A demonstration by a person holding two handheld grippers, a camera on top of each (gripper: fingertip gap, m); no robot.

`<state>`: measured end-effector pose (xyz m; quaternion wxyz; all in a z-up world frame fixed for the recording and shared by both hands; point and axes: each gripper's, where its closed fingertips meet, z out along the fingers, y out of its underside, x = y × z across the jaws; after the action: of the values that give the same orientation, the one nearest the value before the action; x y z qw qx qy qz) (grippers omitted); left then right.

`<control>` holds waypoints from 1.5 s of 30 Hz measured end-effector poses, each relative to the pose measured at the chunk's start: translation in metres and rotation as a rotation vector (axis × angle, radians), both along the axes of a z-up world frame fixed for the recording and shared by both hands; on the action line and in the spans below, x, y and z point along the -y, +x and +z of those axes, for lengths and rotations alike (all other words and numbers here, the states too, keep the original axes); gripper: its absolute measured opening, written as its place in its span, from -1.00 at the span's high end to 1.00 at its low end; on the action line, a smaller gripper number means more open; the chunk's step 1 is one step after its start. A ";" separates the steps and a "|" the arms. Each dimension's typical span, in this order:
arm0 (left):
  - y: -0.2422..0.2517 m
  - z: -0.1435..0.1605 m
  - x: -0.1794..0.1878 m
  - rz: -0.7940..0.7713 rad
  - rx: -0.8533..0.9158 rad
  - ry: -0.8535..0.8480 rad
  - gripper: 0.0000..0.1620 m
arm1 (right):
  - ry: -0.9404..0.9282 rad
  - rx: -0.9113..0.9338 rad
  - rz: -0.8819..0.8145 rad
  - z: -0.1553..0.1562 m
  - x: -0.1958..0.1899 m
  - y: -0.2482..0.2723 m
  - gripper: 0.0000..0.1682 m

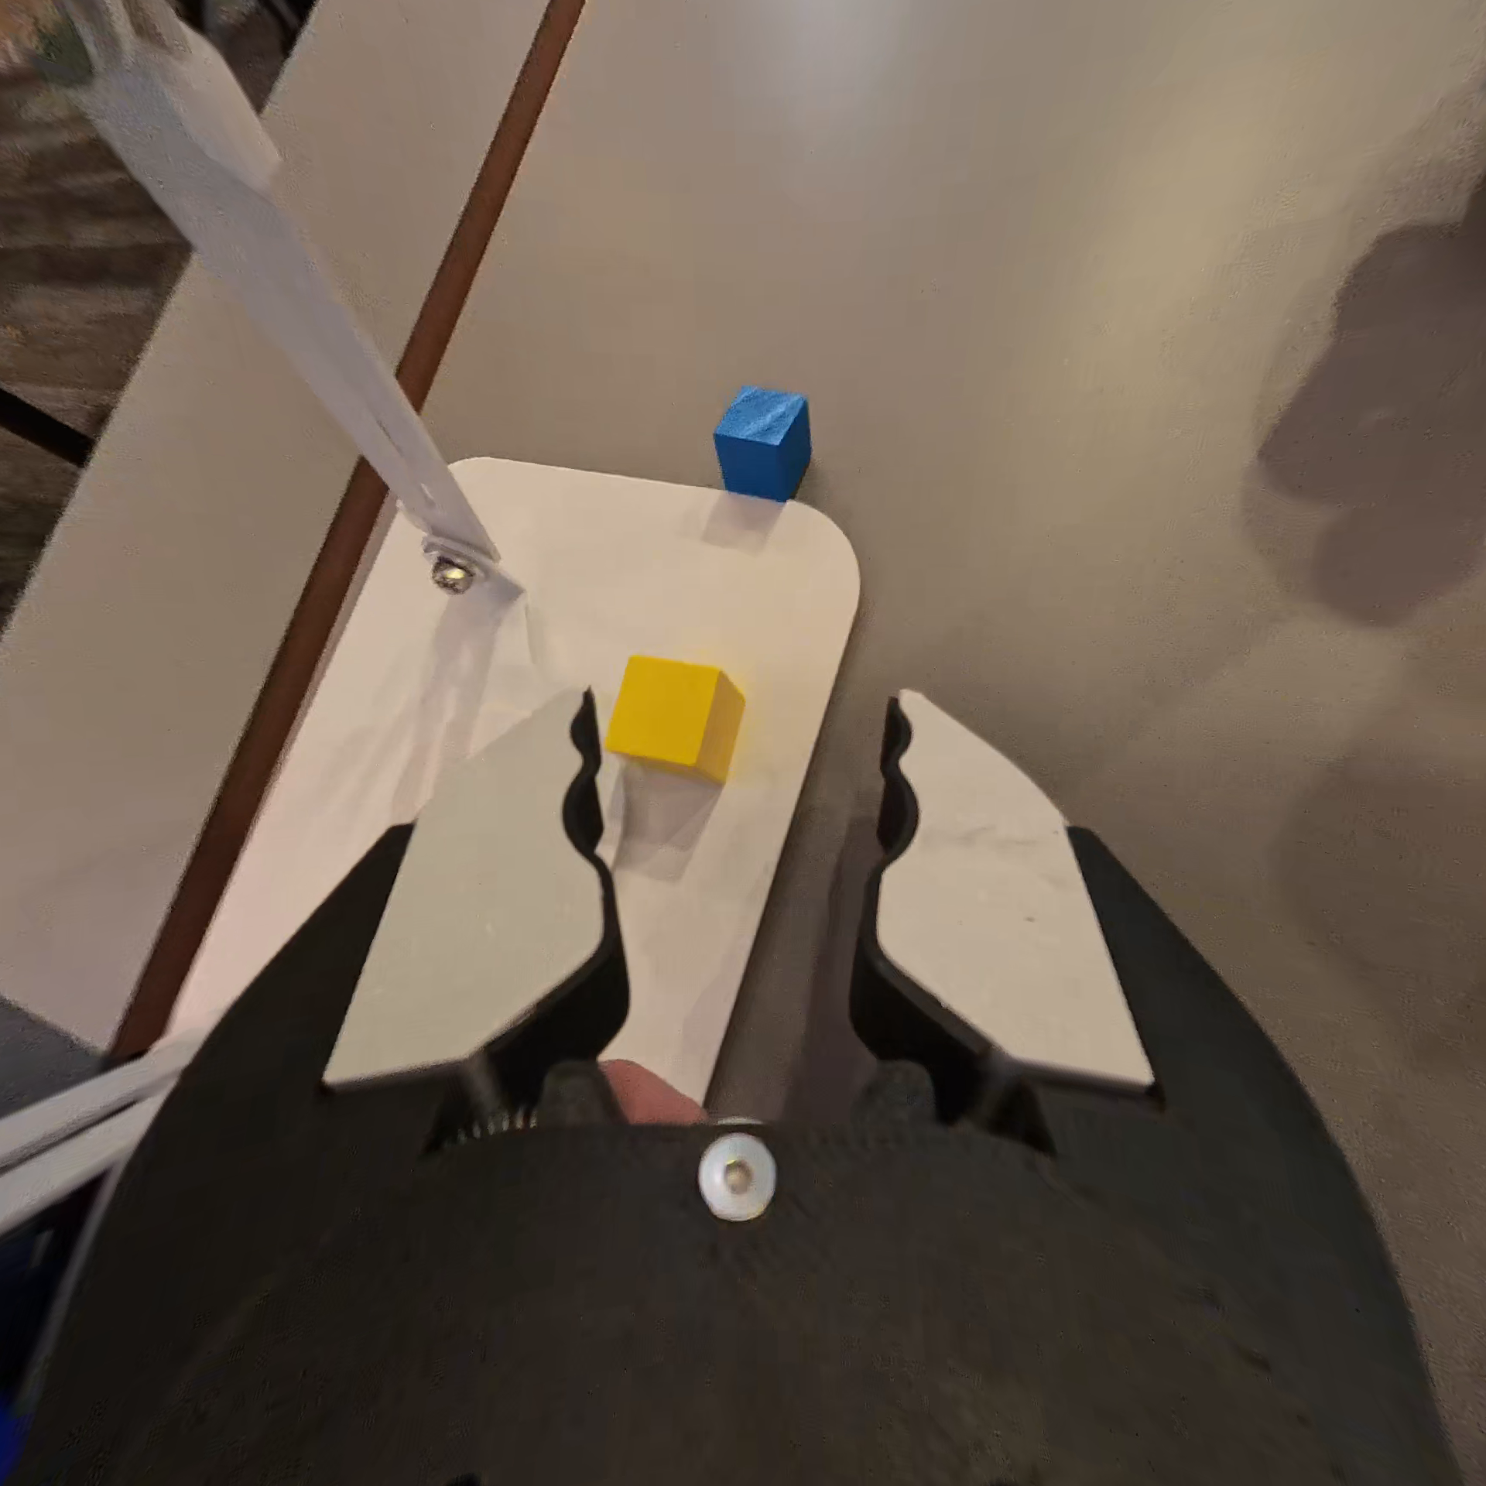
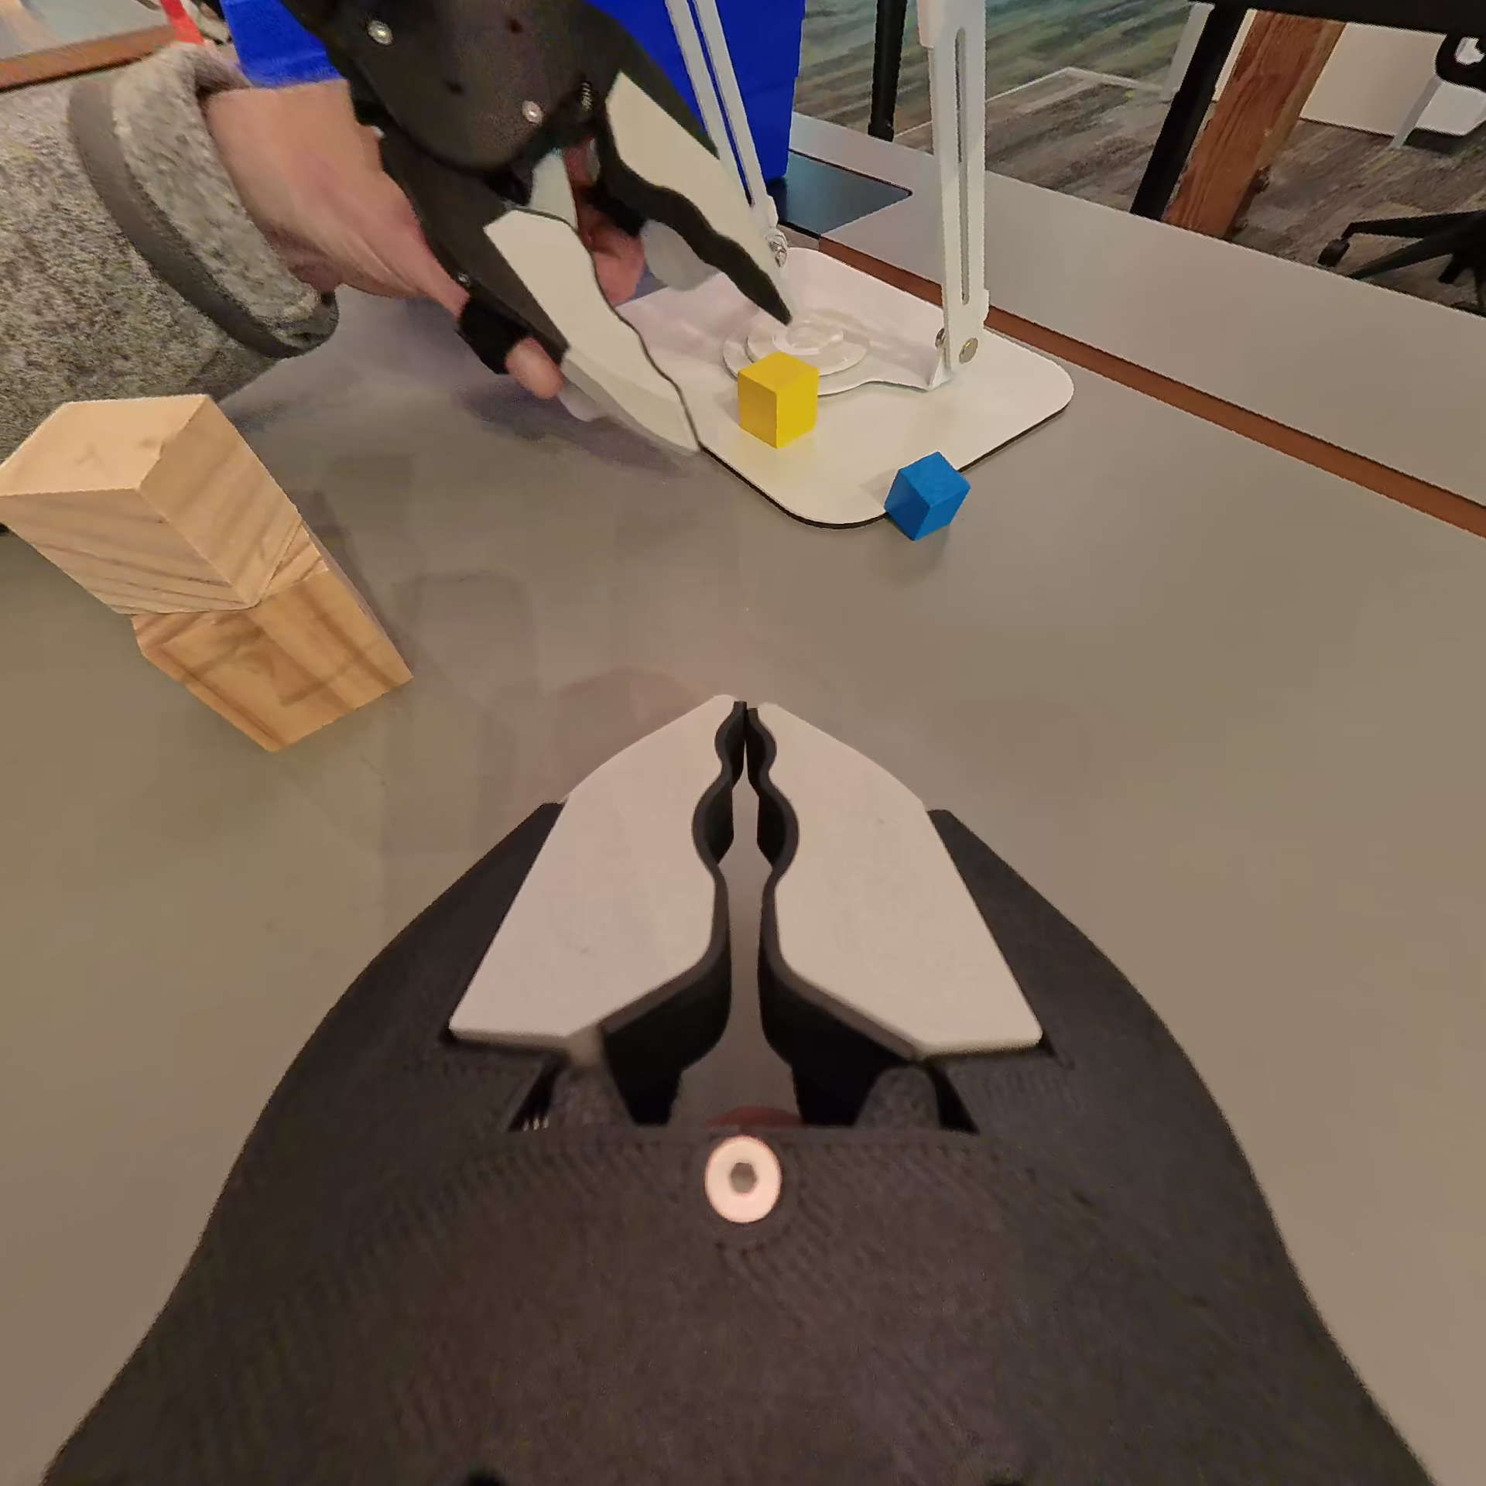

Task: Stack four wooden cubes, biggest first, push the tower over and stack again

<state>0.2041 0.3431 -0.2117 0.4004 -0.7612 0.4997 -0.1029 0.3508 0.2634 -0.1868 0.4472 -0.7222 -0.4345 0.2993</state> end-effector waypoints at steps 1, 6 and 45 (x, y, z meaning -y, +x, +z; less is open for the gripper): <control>0.004 -0.003 0.000 -0.008 0.015 -0.031 0.25 | 0.000 0.003 0.002 0.000 0.000 0.000 1.00; 0.001 -0.009 -0.011 0.026 0.020 -0.072 0.62 | 0.002 0.008 0.006 -0.001 -0.001 -0.002 1.00; 0.016 0.076 0.118 -0.231 0.278 -0.074 0.66 | 0.152 0.229 0.429 0.014 -0.028 -0.083 0.74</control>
<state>0.2200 0.2249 -0.1355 0.4231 -0.6914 0.5193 -0.2707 0.2682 0.2918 -0.1726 0.3745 -0.6071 -0.6467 0.2701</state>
